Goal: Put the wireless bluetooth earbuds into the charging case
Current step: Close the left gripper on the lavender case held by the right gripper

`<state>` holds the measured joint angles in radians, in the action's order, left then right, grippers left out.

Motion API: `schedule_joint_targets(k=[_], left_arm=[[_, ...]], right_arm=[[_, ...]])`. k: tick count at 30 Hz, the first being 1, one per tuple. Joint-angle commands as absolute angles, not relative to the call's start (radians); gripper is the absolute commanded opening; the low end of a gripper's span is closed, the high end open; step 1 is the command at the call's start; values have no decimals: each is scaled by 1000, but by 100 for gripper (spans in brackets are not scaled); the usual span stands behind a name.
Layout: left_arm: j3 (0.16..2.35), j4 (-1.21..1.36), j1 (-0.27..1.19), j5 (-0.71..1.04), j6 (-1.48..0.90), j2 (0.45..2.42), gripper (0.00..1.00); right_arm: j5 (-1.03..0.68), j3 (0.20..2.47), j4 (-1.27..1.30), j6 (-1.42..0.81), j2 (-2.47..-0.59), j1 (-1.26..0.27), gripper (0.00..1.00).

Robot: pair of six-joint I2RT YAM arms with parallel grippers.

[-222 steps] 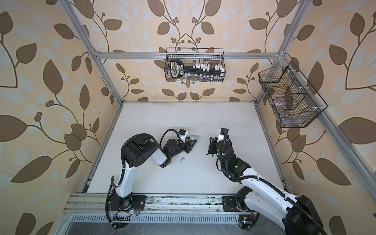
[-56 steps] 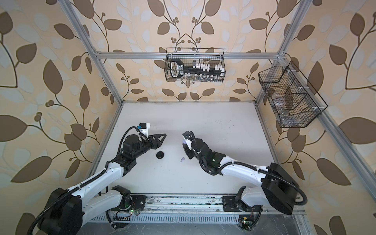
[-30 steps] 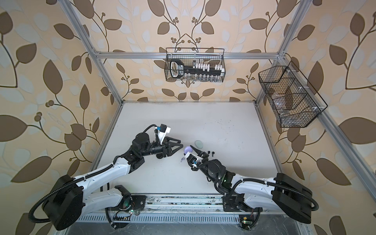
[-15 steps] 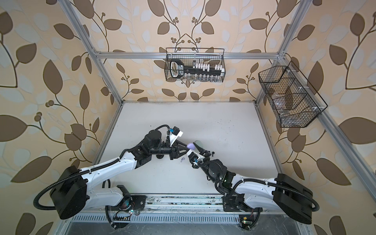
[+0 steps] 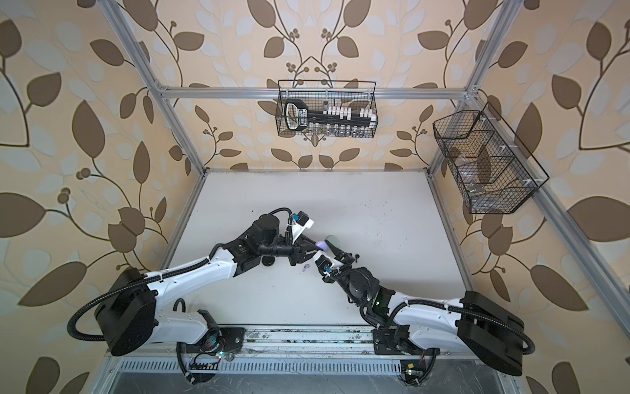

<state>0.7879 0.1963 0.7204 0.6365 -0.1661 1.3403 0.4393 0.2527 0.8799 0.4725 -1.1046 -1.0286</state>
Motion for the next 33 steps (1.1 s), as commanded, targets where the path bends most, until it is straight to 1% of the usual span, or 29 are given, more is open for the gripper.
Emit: schedule_joint_targets(k=[1,4,5,8,9,10,11,13,16,20,22,25,28,33], left_arm=[[811,163,761,699,-115,1349,23],[815,167,762,709,-117,1355,18],[815,169,762,715,-115,1357,14],[812,171,762,736,-105,1356,0],[804,179,762,733,-100,1349,0],[789,200,762,718,-98,1335,0],[769,227,762,694,-98,1319,0],[731,264,762,640,-91,1281,0],[663,323,762,559,-77,1211,0],[575,377,761,455,2,1122,0],[524,447,761,400,24,1090,0],[446,560,761,449,87,1065,0],[383,669,761,514,134,1054,0],[332,764,761,536,150,1037,0]], right_arm=[[426,259,974,464,-1090,-1037,22],[417,262,970,457,-1092,-1036,24],[413,262,971,452,-1091,-1036,28],[348,234,1011,443,-1078,-1032,55],[320,223,1027,440,-1075,-1031,62],[303,218,1032,434,-1073,-1028,67],[307,223,1024,422,-1071,-1028,70],[283,233,988,393,-1053,-1020,73],[160,213,974,380,-1009,-1009,74],[96,212,918,378,-956,-1005,73],[56,210,909,364,-934,-995,72],[8,223,862,357,-913,-991,69],[21,235,823,354,-899,-992,67],[27,232,830,339,-897,-973,66]])
